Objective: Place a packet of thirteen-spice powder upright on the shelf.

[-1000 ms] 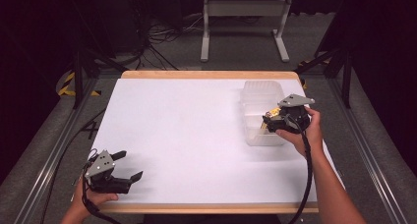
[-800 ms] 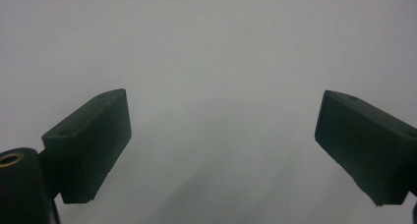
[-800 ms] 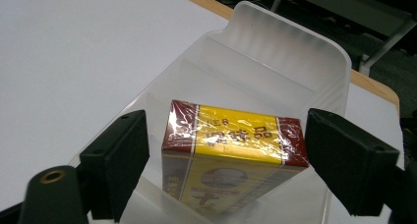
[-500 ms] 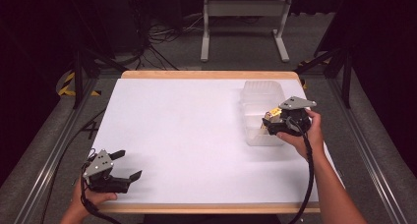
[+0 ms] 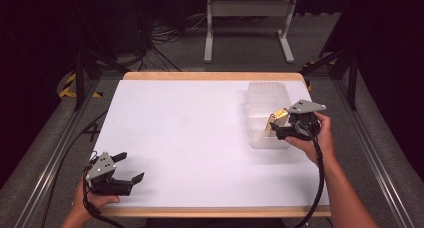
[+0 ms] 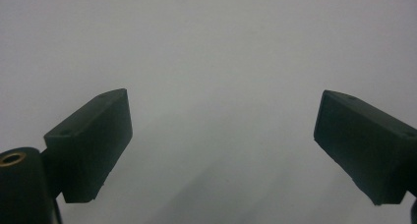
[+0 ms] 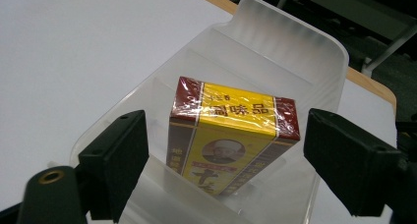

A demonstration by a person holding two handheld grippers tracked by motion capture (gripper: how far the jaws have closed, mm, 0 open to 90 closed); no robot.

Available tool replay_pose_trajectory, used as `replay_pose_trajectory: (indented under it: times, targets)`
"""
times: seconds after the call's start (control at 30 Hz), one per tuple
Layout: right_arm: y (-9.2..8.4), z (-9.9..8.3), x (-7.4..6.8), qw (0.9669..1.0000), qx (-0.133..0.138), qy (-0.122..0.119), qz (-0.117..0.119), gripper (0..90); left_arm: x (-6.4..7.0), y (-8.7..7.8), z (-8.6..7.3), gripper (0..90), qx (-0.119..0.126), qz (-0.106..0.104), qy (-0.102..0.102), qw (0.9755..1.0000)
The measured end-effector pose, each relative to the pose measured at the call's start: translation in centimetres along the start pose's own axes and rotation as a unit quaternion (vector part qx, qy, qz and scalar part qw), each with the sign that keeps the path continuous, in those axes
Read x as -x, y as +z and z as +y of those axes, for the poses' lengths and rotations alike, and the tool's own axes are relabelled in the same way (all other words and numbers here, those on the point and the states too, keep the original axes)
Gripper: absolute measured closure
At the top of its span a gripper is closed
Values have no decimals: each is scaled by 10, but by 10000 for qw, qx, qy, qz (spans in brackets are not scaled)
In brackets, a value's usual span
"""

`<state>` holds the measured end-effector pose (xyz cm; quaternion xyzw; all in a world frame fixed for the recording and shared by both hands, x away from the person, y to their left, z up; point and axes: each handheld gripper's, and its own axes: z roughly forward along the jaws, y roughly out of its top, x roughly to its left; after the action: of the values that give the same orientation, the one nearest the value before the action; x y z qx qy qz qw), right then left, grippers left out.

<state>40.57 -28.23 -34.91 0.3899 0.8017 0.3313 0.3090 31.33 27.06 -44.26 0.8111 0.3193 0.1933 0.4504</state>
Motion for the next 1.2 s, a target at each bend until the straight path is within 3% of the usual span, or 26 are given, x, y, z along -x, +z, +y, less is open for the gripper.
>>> replay_pose_trajectory:
  times: [0.57, 1.2]
  targets:
    - [-7, -4, -3, 10000, -12, -78, 38, 179, 0, -2, 0, 83, 71, -82, -6, 9999]
    - [-28, -24, -2, 9999, 74, -65, 20, 174, 1, -3, 0, 83, 101, -130, -11, 9999]
